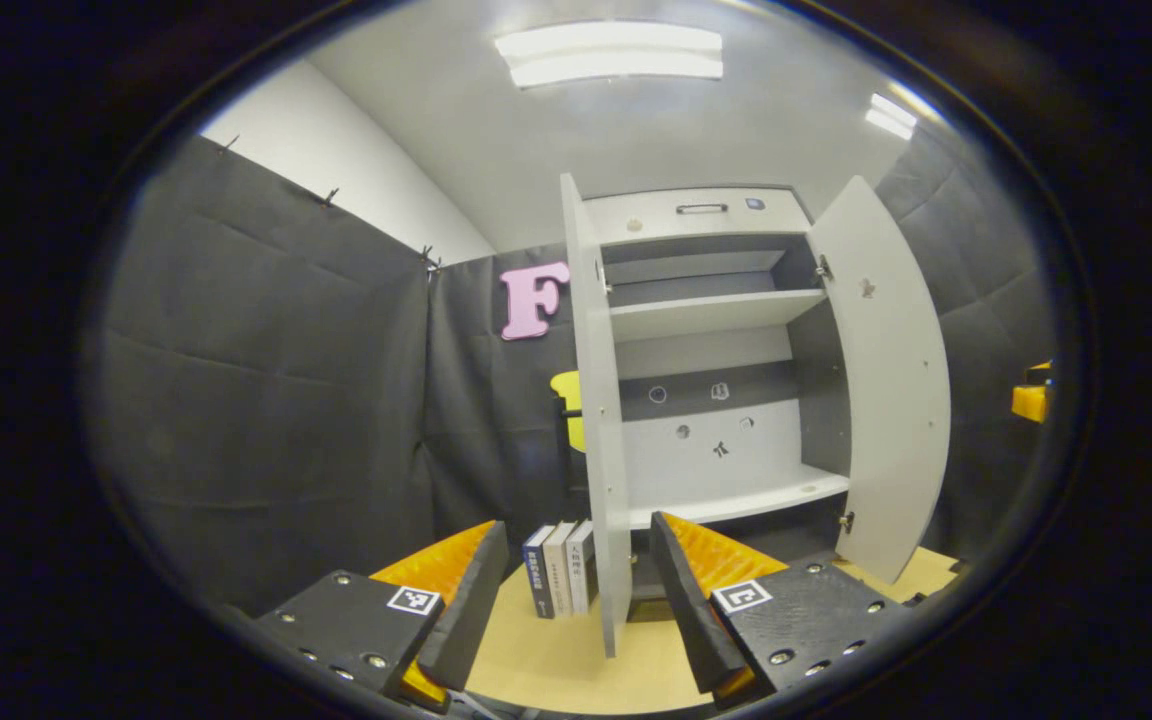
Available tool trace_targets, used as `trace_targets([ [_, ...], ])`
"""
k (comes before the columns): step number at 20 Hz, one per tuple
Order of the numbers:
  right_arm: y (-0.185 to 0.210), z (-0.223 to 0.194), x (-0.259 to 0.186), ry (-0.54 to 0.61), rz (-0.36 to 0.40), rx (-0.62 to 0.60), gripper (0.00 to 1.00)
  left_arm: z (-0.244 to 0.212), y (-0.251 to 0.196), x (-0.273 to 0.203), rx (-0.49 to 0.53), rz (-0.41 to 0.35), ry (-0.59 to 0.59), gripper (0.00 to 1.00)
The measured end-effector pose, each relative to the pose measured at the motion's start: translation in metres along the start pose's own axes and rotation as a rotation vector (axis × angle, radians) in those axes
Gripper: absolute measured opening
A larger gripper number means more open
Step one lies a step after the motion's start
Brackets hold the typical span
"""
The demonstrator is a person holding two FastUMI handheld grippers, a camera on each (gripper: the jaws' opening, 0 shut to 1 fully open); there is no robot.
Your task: Open the right door of the double-door shoe cabinet with the right hand, and open the left door with the left hand.
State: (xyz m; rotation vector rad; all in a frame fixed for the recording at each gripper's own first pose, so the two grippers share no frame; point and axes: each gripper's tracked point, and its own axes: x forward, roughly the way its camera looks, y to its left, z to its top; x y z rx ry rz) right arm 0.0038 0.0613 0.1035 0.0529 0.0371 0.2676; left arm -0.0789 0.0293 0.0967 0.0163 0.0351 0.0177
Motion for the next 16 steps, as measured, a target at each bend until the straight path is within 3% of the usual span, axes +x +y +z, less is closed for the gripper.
trace_targets([
  [16,-0.001,0.003,0.013,-0.016,-0.035,0.011,0.98,0.009,0.005,0.015,0.020,0.002,-0.044,0.84],
])
